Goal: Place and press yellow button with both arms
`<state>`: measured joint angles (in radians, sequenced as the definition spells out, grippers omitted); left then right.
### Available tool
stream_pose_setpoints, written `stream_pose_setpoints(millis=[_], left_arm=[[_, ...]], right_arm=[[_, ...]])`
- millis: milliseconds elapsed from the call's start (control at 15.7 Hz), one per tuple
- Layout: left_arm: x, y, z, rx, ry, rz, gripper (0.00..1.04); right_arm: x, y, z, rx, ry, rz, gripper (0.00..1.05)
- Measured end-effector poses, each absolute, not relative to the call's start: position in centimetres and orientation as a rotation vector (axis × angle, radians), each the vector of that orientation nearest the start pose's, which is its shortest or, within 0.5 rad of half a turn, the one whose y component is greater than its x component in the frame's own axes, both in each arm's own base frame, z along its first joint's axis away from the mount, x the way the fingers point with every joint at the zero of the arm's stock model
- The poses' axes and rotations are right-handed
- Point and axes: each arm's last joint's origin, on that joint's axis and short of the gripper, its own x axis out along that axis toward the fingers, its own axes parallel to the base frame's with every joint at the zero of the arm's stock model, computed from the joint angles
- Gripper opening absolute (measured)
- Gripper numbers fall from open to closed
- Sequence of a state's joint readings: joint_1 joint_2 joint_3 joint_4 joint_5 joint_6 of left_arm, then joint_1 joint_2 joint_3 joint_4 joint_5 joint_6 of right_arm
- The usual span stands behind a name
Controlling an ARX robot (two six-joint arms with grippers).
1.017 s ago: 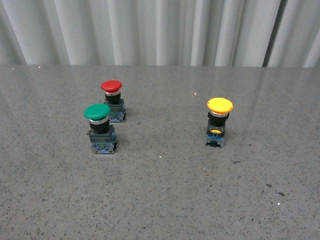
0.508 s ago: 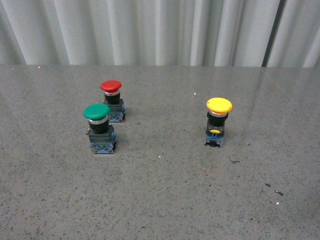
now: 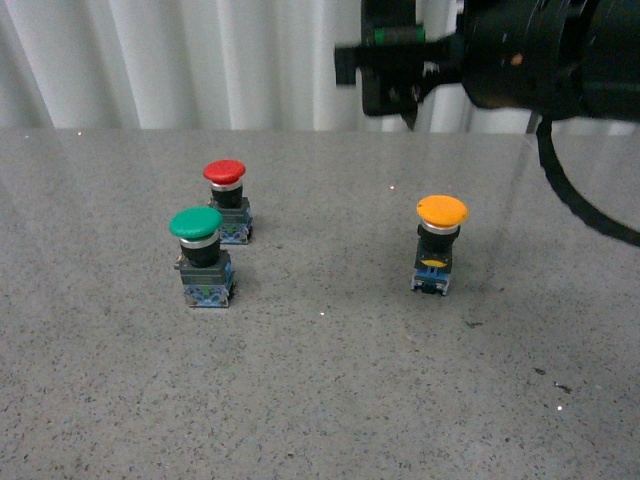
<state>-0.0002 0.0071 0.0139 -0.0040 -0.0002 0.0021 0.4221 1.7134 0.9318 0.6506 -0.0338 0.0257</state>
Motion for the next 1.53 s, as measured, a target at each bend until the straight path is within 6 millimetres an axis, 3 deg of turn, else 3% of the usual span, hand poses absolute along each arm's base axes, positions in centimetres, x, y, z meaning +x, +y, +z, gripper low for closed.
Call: stream_pose_setpoints(millis=[127, 381, 572, 953, 1525], left_arm=[[9.7, 0.0, 16.7, 0.002, -0.003, 0.0, 0.98], [9.7, 0.0, 16.7, 0.002, -0.002, 0.0, 0.98], [9.7, 0.0, 16.7, 0.002, -0.002, 0.0, 0.98], [9.7, 0.0, 16.7, 0.002, -0.003, 0.0, 0.98], [9.7, 0.0, 16.7, 0.002, -0.003, 0.0, 0.98]], right_arm=[[34.4, 14.0, 20.7, -0.031, 0.198, 0.413, 0.44], [34.0, 10.4, 20.3, -0.045, 0.239, 0.325, 0.02], [32.3, 9.8, 20.5, -0.056, 0.26, 0.359, 0.02], [32.8, 11.3, 17.6, -0.073, 0.362, 0.403, 0.02], [32.8, 11.6, 16.7, -0.097, 0.4, 0.419, 0.02]])
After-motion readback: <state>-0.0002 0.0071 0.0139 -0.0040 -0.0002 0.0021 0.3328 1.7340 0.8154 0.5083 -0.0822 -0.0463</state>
